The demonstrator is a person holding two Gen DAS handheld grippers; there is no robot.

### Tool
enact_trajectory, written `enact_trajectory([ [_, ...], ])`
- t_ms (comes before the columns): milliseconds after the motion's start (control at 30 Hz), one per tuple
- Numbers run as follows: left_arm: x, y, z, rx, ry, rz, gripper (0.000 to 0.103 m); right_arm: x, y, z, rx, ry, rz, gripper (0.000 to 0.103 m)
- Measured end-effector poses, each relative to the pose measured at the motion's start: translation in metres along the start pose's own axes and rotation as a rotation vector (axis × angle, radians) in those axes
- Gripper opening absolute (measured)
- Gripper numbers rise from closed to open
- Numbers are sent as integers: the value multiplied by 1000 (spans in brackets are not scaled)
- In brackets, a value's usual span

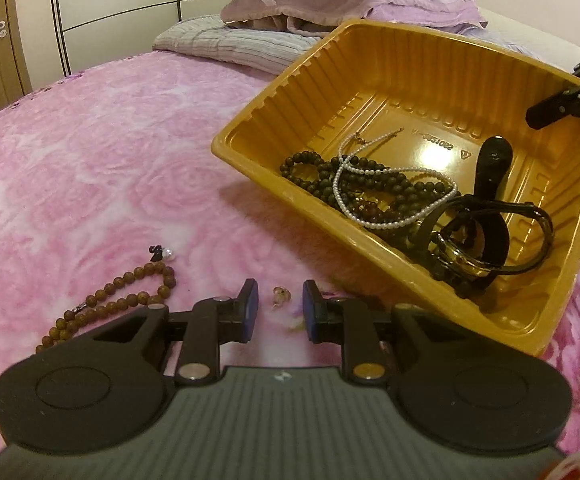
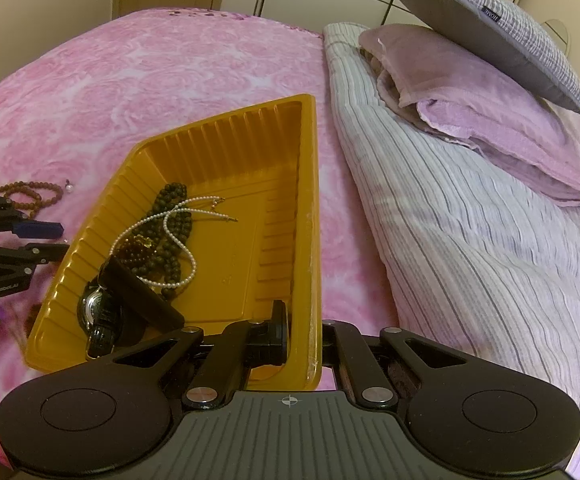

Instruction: Organize jewelry

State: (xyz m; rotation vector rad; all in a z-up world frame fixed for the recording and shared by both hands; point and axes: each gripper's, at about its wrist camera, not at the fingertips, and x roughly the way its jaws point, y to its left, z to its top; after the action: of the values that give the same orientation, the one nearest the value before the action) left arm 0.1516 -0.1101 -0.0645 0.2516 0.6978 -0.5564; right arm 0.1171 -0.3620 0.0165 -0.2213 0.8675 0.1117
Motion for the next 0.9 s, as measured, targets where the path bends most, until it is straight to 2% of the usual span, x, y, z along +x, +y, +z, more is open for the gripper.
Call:
enact_trajectory([
  [100,2,-1,1,3,5,2,18,0,1,-1,1,0,-1,4],
  [133,2,-1,2,8,7,2,11,0,0,0,0,0,0,4],
  [167,2,-3,2,14,8,8,8,0,0,0,0,0,0,4],
  [433,-13,-1,10,-17,-5,11,8,1,0,-1,0,-1,0,4],
  [667,-31,-6,38,-25,-76,-38,8,1,0,0,0,0,0,4],
  [900,-26,-24,56,7,-83,-70,8,1,0,-1,4,0,3,4],
])
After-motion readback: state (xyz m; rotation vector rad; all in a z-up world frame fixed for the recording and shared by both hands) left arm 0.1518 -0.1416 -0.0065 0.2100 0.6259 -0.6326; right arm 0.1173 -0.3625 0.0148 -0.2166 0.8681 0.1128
